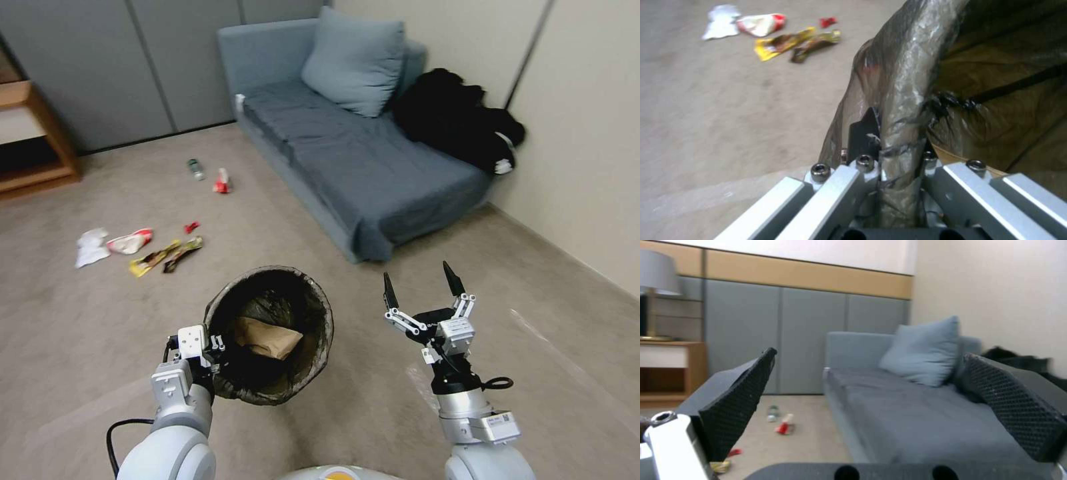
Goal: Pick up the trash bin, then pick up the garbage from the floor and place it into the trash bin.
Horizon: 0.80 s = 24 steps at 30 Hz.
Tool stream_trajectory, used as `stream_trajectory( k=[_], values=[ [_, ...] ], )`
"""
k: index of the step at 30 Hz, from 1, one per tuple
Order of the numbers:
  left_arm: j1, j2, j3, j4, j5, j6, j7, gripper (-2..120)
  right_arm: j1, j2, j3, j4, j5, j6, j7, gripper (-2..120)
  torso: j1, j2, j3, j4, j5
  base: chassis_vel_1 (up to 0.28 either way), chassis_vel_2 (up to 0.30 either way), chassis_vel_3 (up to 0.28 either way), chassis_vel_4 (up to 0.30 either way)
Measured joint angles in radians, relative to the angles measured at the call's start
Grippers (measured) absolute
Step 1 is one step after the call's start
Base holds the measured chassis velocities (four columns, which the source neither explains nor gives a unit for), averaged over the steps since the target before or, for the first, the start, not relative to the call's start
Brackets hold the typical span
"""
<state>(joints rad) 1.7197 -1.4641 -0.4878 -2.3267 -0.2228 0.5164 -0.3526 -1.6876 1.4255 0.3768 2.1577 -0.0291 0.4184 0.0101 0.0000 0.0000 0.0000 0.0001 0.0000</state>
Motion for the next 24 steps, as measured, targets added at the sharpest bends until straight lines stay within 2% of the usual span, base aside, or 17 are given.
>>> stream_trajectory(
  k=[24],
  values=[
    [-0.005,-0.005,0.003,0.014,0.008,-0.01,0.001,0,0.003,0.006,0.001,-0.002,0.002,0.005,-0.023,100,0.0,0.0,0.0,-0.0002,0.0,0.118,0.123,0.125,0.123]
  ],
)
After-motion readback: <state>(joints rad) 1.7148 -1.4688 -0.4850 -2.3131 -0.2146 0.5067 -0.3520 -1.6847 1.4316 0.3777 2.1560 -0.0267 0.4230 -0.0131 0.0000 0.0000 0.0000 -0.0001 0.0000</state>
